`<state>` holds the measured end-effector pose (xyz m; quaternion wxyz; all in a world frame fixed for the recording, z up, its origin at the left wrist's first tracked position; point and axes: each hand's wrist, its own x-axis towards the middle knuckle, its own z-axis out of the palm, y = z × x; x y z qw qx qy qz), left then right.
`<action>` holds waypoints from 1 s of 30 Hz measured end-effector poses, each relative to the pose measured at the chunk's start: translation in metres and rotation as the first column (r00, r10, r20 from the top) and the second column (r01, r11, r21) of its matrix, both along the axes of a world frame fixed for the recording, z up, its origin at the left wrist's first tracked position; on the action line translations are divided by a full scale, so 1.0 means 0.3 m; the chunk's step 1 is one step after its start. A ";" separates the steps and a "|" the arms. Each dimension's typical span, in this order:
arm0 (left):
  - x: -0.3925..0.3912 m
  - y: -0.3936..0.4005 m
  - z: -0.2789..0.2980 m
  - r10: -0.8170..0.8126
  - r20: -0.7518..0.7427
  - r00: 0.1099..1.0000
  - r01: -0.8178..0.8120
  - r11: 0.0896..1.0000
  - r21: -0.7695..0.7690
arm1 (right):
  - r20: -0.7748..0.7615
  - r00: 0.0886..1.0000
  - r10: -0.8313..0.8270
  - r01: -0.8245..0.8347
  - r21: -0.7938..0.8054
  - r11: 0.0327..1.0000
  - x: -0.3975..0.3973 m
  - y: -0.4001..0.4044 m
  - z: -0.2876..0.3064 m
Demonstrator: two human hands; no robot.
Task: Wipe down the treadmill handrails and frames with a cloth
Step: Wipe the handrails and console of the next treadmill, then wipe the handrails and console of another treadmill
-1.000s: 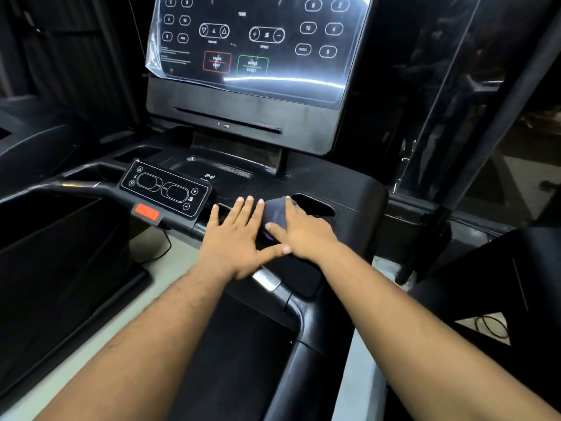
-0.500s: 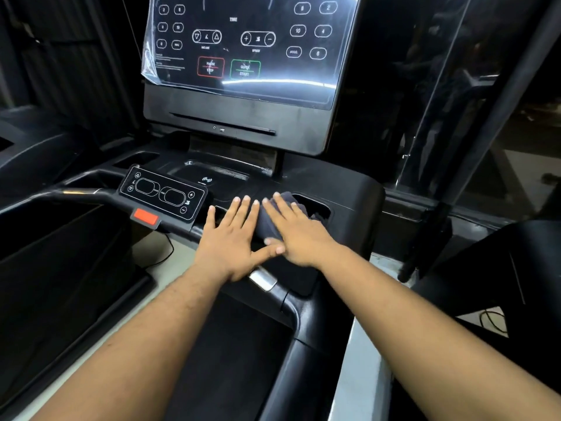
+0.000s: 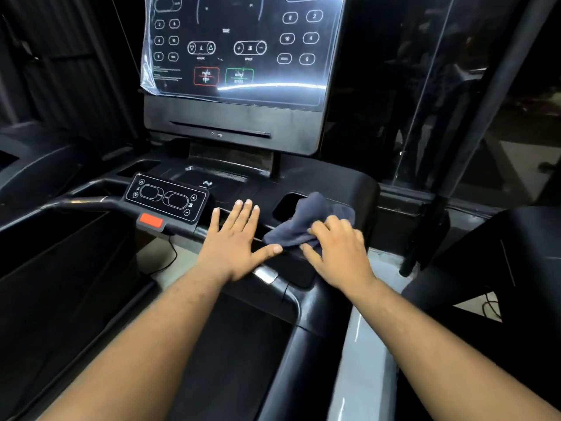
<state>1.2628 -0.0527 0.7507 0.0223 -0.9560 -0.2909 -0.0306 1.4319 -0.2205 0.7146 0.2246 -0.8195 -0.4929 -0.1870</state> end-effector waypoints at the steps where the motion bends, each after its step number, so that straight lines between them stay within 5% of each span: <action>1: -0.011 -0.012 -0.007 -0.006 0.017 1.000 0.006 1.000 0.010 | 0.045 0.997 -0.063 0.063 -0.012 0.998 0.009 0.002 0.005; 7: -0.062 -0.140 -0.059 -0.020 0.055 0.998 0.021 1.000 -0.017 | -0.441 0.889 -0.125 0.029 -0.219 0.975 0.075 0.107 0.057; 12: -0.220 -0.258 -0.070 -0.099 0.032 0.995 0.100 0.995 -0.010 | -0.196 0.945 -0.263 0.223 -0.205 0.953 -0.063 0.032 0.067; 21: -0.542 -0.448 -0.043 -0.057 0.167 0.984 0.105 0.951 -0.291 | -0.244 0.928 -0.281 0.251 -0.146 0.957 -0.588 -0.298 0.025; 30: -0.835 -0.693 -0.081 0.073 0.346 0.935 0.159 0.787 -0.596 | -0.289 0.934 -0.211 0.187 -0.107 0.976 -1.094 -0.574 -0.014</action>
